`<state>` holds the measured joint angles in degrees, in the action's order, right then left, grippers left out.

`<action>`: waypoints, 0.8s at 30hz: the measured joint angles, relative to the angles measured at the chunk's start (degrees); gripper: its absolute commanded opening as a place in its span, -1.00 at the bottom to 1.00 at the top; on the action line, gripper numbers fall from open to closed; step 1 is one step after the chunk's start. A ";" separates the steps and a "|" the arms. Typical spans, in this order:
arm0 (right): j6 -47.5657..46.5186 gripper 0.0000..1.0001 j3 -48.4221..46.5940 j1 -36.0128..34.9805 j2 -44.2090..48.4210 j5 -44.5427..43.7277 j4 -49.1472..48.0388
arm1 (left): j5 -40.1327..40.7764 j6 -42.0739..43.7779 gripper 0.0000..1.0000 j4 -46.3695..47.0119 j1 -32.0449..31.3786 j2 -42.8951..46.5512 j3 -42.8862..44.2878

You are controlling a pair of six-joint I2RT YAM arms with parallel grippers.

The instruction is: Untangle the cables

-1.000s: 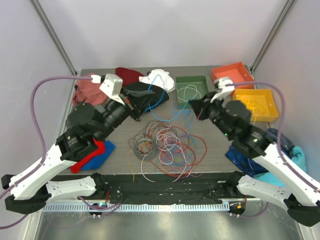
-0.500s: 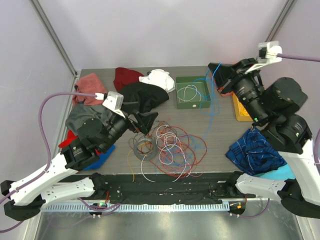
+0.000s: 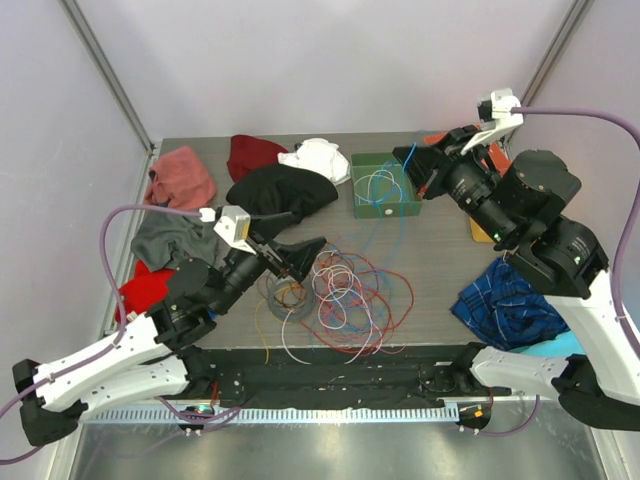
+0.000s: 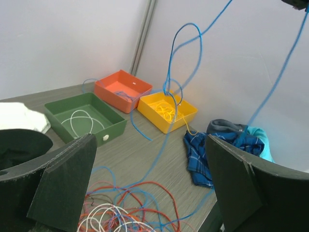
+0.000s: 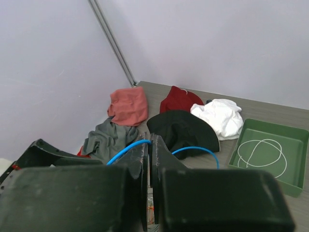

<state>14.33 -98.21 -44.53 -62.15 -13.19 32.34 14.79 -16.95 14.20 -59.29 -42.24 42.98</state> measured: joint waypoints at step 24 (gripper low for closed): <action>5.81 -0.98 -3.91 0.00 1.66 10.21 2.10 | -7.91 -1.79 0.99 25.49 0.00 -17.44 -8.02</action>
<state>20.14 -102.13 -44.53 -60.49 -2.98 34.44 6.87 -18.74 39.68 -59.29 -59.68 34.96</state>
